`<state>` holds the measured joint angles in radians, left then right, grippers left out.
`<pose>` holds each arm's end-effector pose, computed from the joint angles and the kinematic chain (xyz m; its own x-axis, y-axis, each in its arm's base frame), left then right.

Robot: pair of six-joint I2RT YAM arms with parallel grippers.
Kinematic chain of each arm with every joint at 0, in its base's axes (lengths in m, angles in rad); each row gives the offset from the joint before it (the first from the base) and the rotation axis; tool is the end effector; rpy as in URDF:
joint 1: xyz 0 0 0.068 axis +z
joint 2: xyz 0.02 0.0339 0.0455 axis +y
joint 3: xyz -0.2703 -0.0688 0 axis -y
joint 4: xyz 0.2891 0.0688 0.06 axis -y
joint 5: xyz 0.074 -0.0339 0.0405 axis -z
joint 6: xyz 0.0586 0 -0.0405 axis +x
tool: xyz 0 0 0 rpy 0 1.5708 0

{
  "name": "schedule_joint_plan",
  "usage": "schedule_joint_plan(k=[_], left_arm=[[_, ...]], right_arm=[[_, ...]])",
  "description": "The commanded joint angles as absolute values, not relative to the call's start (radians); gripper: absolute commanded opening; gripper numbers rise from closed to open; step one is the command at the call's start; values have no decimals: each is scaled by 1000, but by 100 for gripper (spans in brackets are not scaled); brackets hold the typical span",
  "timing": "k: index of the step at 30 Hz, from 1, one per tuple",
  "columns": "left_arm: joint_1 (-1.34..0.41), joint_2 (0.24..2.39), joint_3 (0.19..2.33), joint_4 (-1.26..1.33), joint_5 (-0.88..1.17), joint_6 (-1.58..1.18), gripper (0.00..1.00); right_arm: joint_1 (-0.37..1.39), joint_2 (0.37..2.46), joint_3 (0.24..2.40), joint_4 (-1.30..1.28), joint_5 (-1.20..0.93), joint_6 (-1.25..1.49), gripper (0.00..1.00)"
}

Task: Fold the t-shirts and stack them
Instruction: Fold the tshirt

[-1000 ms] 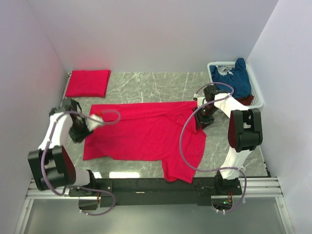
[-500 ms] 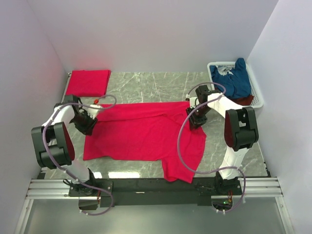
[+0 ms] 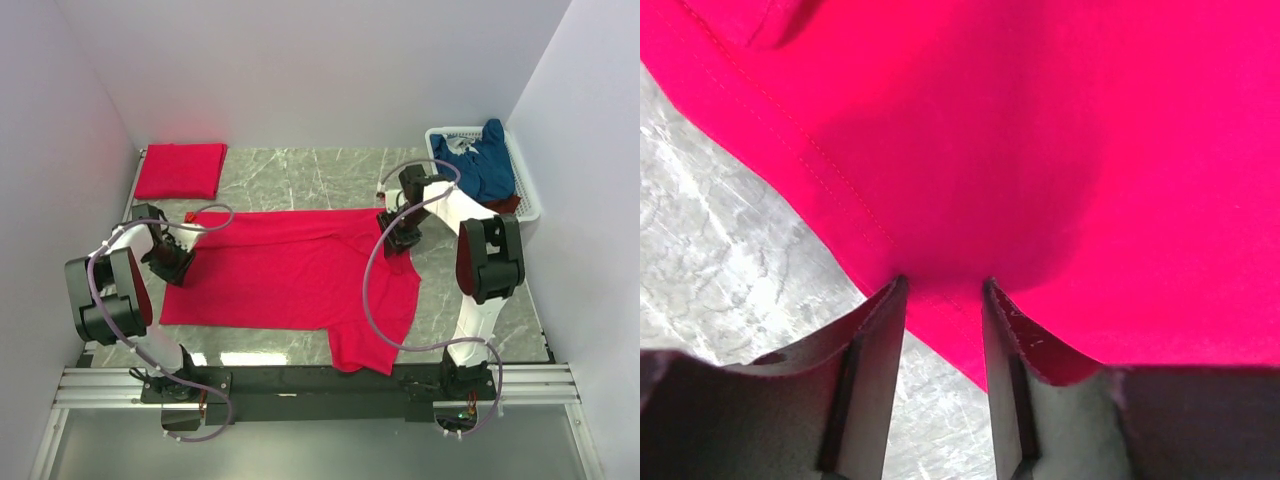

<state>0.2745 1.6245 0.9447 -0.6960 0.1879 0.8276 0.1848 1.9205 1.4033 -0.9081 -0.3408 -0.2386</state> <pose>0.3134 0.0769 0.1193 -0.8094 0.5236 -0.2660 0.5387 0.8423 0.0187 0.4017 0.0950 0.1488 -0.8928 -0.3935 -0.2190 -0.4444 0.8486 0.2871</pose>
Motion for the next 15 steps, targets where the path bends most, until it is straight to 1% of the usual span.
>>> schedule_joint_plan(k=[1, 7, 9, 15], left_arm=[[284, 1553, 974, -726, 287, 842, 43], [285, 1509, 1035, -764, 385, 798, 47], [285, 1506, 1046, -772, 406, 789, 51], [284, 1503, 1075, -802, 437, 778, 55]], right_arm=[[192, 1848, 1506, -950, -439, -236, 50], [242, 1954, 1617, -899, -428, -173, 51], [255, 1988, 1640, -862, -411, -150, 51], [281, 2077, 1697, -827, -376, -123, 52]])
